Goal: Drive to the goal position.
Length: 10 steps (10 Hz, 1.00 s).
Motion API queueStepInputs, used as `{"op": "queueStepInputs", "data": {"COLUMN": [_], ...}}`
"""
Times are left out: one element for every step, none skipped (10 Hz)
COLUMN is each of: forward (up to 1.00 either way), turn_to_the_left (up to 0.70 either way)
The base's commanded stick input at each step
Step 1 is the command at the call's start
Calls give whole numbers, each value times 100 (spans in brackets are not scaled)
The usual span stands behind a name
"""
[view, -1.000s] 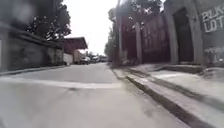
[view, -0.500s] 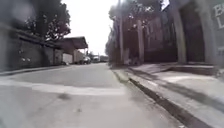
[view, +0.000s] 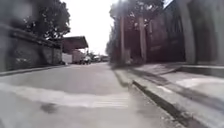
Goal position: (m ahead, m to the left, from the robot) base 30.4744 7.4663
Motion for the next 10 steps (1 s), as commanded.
{"op": "queueStepInputs", "data": {"forward": [100, 100, 100, 100, 100, 100, 100, 100, 100, 100], "turn_to_the_left": [0, 0, 37, 37, 11, 0, 0, 0, 0, 0]}}
